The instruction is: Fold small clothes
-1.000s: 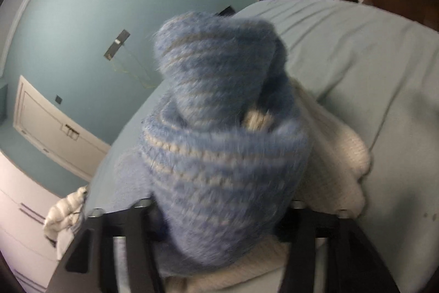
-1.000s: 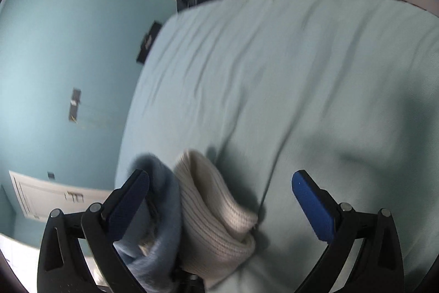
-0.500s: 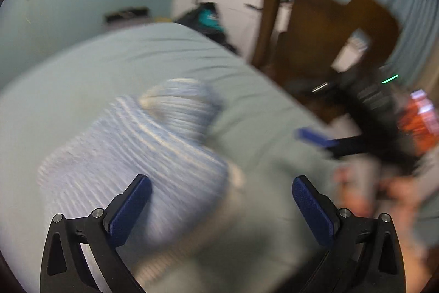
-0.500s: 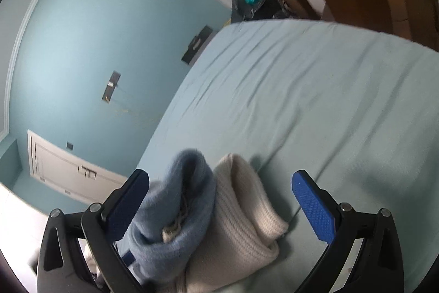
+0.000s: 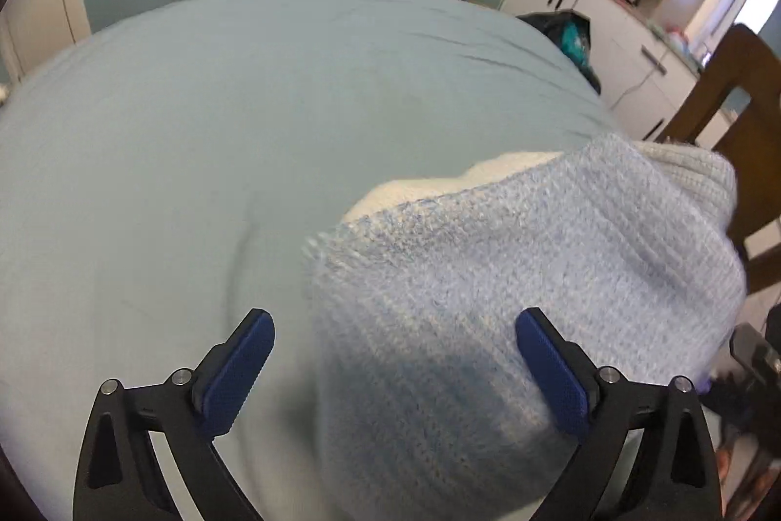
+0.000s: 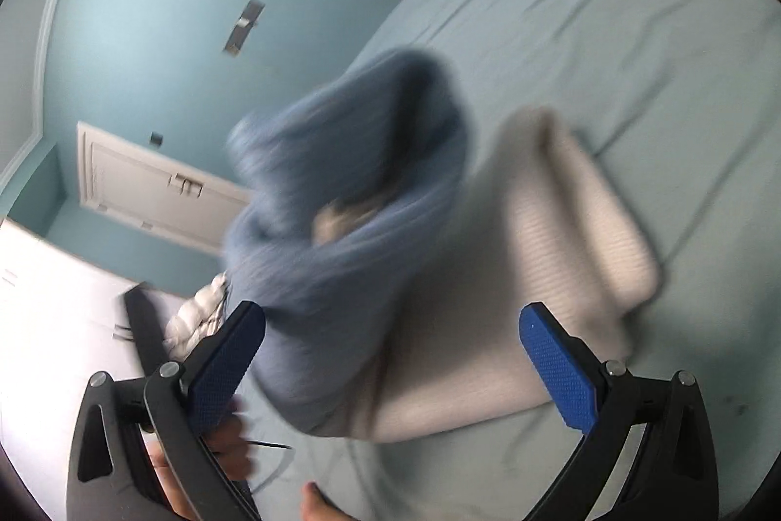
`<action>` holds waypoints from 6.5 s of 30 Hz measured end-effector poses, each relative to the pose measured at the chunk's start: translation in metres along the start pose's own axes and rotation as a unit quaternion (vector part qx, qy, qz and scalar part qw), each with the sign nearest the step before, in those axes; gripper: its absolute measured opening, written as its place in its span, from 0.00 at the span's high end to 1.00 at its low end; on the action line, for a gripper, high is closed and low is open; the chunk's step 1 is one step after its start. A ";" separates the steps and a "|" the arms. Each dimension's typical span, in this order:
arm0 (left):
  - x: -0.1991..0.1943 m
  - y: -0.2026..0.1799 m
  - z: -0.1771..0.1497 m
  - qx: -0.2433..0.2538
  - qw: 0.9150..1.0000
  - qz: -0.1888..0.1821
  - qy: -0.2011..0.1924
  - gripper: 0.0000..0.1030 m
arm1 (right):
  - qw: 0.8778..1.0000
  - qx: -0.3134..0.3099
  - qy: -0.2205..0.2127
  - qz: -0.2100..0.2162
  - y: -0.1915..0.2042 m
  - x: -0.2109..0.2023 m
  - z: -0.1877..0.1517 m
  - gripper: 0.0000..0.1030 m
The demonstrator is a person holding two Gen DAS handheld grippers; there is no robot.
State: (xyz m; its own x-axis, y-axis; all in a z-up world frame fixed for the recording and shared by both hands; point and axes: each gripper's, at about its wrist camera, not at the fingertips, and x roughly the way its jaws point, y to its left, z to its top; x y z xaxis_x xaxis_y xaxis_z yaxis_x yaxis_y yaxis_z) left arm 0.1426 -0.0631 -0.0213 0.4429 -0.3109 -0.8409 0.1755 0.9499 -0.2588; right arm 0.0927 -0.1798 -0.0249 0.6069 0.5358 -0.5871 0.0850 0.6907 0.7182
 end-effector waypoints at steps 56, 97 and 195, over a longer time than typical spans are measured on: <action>-0.023 0.008 -0.025 0.028 0.988 0.148 -0.041 0.00 | 0.911 -0.237 -0.140 -0.306 0.046 -0.052 0.058 0.13; -0.004 -0.013 -0.014 0.105 0.987 0.120 -0.025 0.00 | 0.937 -0.210 -0.008 -0.281 -0.056 0.016 0.034 0.01; 0.031 0.151 0.064 -0.154 0.947 -0.281 0.033 0.00 | 0.973 -0.105 0.180 0.095 0.000 0.191 0.113 0.01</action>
State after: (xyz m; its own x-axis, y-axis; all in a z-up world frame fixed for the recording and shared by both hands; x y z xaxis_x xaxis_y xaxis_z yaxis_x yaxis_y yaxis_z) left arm 0.2395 0.0687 -0.0563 0.2982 -0.7771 -0.5542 0.0975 0.6024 -0.7922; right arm 0.2977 -0.1320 -0.0952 0.2764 0.7728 -0.5713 -0.1875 0.6264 0.7566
